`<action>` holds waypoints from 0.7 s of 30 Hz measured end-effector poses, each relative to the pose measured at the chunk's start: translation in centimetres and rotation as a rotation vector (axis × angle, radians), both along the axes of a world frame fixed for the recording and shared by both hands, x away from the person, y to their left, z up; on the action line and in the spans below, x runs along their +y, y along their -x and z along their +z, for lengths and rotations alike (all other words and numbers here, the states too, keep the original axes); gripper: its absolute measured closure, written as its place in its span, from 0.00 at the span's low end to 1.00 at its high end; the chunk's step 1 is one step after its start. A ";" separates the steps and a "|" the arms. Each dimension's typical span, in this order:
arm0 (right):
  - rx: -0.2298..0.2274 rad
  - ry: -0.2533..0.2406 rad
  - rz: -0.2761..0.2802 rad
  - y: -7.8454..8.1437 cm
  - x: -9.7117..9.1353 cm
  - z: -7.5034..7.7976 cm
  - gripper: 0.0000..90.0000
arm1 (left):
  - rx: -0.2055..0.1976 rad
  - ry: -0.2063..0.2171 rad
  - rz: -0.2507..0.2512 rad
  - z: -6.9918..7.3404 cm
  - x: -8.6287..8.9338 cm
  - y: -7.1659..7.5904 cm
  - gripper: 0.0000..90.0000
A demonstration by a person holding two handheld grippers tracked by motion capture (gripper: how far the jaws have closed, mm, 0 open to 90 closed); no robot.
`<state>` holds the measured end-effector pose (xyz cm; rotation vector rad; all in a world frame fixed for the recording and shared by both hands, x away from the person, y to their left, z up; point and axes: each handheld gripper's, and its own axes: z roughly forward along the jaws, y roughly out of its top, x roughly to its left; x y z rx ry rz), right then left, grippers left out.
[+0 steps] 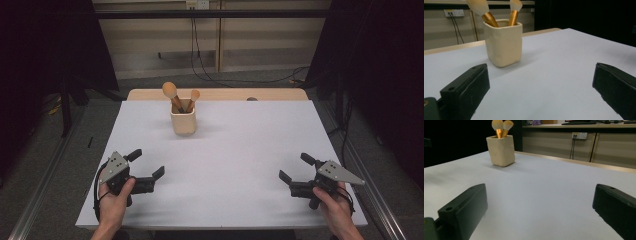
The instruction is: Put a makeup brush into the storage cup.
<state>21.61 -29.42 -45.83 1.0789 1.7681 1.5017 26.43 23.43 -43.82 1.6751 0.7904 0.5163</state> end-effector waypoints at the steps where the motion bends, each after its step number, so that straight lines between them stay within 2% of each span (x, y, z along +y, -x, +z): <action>1: 0.000 -0.001 -0.002 0.0 0.0 0.0 0.00 | 0.000 -0.004 0.000 -0.1 0.1 0.2 0.01; 7: -0.001 0.007 -0.006 0.2 -0.1 0.0 0.00 | -0.014 0.002 0.010 -0.5 0.6 1.1 0.01; 12: -0.001 0.006 -0.017 0.4 -0.3 0.0 0.00 | -0.030 0.014 0.024 -0.4 1.1 1.7 0.01; 15: 0.000 0.004 -0.019 0.3 -0.3 0.0 0.00 | -0.043 0.005 0.032 -0.4 1.4 2.0 0.01; 21: -0.003 0.008 -0.008 0.3 -0.2 0.1 0.00 | -0.034 0.003 0.032 -0.6 1.5 1.9 0.01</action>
